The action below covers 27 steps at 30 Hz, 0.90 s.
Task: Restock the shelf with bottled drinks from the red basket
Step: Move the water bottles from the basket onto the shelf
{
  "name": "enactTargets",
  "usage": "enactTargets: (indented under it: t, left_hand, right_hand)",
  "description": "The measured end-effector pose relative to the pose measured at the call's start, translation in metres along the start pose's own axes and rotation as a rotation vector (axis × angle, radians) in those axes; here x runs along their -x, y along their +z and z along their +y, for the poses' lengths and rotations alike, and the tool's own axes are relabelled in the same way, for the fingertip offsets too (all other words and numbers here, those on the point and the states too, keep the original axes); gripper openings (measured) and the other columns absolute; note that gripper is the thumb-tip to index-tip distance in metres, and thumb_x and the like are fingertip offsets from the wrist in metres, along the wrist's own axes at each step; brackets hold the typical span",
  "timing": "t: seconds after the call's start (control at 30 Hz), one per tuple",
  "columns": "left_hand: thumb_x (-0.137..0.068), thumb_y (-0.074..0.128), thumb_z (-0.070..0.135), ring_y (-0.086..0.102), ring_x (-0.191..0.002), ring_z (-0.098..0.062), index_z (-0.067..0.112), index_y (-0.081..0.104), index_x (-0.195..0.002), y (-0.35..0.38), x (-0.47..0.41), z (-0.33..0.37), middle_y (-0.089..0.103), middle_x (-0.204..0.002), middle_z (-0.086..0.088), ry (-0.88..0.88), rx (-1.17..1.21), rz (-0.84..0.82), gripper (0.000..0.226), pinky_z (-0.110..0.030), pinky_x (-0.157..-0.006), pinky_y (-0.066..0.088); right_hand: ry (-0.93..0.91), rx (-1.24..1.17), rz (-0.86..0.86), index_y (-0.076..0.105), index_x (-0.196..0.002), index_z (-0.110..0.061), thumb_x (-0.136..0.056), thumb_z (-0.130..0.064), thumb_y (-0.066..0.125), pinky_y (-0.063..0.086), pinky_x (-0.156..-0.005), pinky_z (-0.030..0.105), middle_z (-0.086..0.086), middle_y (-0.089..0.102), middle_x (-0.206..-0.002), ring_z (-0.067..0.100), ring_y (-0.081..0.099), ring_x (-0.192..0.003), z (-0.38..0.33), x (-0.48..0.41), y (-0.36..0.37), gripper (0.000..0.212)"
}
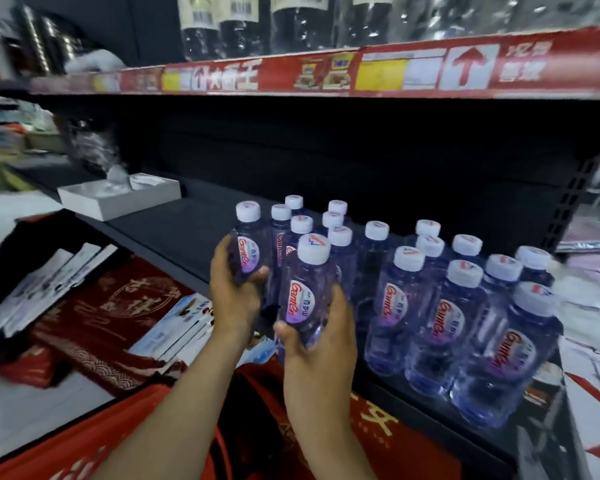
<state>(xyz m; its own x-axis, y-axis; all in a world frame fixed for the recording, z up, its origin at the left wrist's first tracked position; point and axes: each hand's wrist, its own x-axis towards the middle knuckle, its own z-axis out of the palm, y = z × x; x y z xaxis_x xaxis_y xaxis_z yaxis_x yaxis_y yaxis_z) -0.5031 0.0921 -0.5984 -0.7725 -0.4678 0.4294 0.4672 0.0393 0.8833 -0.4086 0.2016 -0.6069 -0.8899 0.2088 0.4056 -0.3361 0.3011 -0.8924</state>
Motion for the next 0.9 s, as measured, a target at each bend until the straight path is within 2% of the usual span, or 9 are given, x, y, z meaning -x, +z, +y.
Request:
enactTargets:
  t: [0.1, 0.27, 0.4, 0.5, 0.57, 0.63, 0.7, 0.83, 0.9]
  left_hand:
    - [-0.082, 0.057, -0.02, 0.062, -0.099, 0.008, 0.008, 0.047, -0.136, -0.007, -0.003, -0.016, 0.061, -0.122, 0.0, -0.034, 0.04, -0.107, 0.061, -0.014, -0.078, 0.054]
    - [-0.085, 0.056, -0.017, 0.062, -0.113, -0.01, 0.01, 0.046, -0.139, -0.019, -0.023, -0.033, 0.063, -0.126, -0.001, -0.09, 0.085, -0.209, 0.061, -0.023, -0.086, 0.055]
    - [-0.089, 0.056, -0.012, 0.059, -0.121, -0.017, 0.009, 0.041, -0.143, -0.024, -0.03, -0.038, 0.061, -0.131, -0.002, -0.097, 0.102, -0.314, 0.059, -0.027, -0.09, 0.053]
    - [-0.092, 0.055, -0.007, 0.058, -0.123, -0.016, 0.012, 0.037, -0.146, -0.023, -0.031, -0.04, 0.059, -0.135, 0.0, -0.107, 0.091, -0.356, 0.06, -0.029, -0.093, 0.053]
    - [-0.093, 0.054, -0.006, 0.058, -0.123, -0.012, 0.017, 0.037, -0.147, -0.019, -0.031, -0.042, 0.058, -0.135, 0.002, -0.126, 0.087, -0.357, 0.061, -0.029, -0.094, 0.053]
    - [-0.094, 0.052, -0.007, 0.06, -0.117, -0.003, 0.021, 0.037, -0.147, -0.014, -0.031, -0.043, 0.058, -0.133, 0.007, -0.155, 0.078, -0.351, 0.061, -0.022, -0.087, 0.054]
    - [-0.095, 0.05, -0.007, 0.06, -0.114, 0.0, 0.023, 0.037, -0.147, -0.012, -0.032, -0.045, 0.058, -0.131, 0.009, -0.181, 0.071, -0.36, 0.061, -0.017, -0.081, 0.054]
    - [-0.097, 0.047, -0.004, 0.058, -0.12, -0.012, 0.019, 0.038, -0.14, -0.007, -0.031, -0.045, 0.057, -0.131, 0.004, -0.209, 0.052, -0.375, 0.05, -0.029, -0.093, 0.055]
    - [-0.099, 0.046, -0.002, 0.06, -0.115, -0.014, 0.017, 0.039, -0.135, -0.004, -0.03, -0.046, 0.058, -0.127, 0.001, -0.227, 0.029, -0.389, 0.041, -0.027, -0.091, 0.055]
  right_hand:
    - [0.016, 0.02, 0.054, 0.028, -0.148, -0.038, -0.084, -0.013, 0.074, 0.045, -0.106, 0.034, -0.014, 0.038, -0.146, 0.008, 0.041, -0.134, 0.01, -0.004, 0.008, 0.083]
    - [0.073, 0.046, 0.053, 0.028, -0.149, -0.034, -0.087, -0.015, 0.071, 0.037, -0.112, 0.033, -0.011, 0.036, -0.146, 0.008, 0.037, -0.135, 0.018, -0.006, 0.004, 0.078]
    - [0.083, 0.055, 0.069, 0.03, -0.146, -0.038, -0.086, -0.014, 0.072, 0.047, -0.104, 0.041, -0.013, 0.041, -0.138, 0.011, 0.045, -0.129, 0.024, -0.008, 0.003, 0.077]
    - [0.083, 0.077, 0.056, 0.03, -0.147, -0.036, -0.086, -0.013, 0.072, 0.042, -0.106, 0.026, -0.014, 0.042, -0.137, 0.007, 0.044, -0.128, 0.027, -0.009, 0.002, 0.077]
    - [0.083, 0.085, 0.053, 0.031, -0.146, -0.037, -0.086, -0.012, 0.072, 0.034, -0.095, 0.003, -0.016, 0.042, -0.136, 0.002, 0.042, -0.126, 0.028, -0.01, 0.002, 0.077]
    - [0.092, 0.086, 0.054, 0.031, -0.146, -0.037, -0.087, -0.01, 0.071, 0.03, -0.083, -0.009, -0.018, 0.042, -0.134, -0.005, 0.04, -0.122, 0.029, -0.01, 0.004, 0.076]
    - [0.095, 0.078, 0.054, 0.032, -0.147, -0.035, -0.086, -0.009, 0.071, 0.025, -0.08, -0.013, -0.018, 0.04, -0.134, -0.011, 0.036, -0.118, 0.028, -0.01, 0.005, 0.077]
    - [0.096, 0.063, 0.071, 0.032, -0.147, -0.035, -0.086, -0.007, 0.071, 0.028, -0.077, -0.012, -0.018, 0.042, -0.134, -0.008, 0.039, -0.119, 0.027, -0.011, 0.005, 0.077]
    - [0.096, 0.055, 0.079, 0.033, -0.146, -0.035, -0.085, -0.007, 0.071, 0.029, -0.078, -0.012, -0.017, 0.043, -0.133, -0.008, 0.041, -0.117, 0.026, -0.011, 0.006, 0.077]
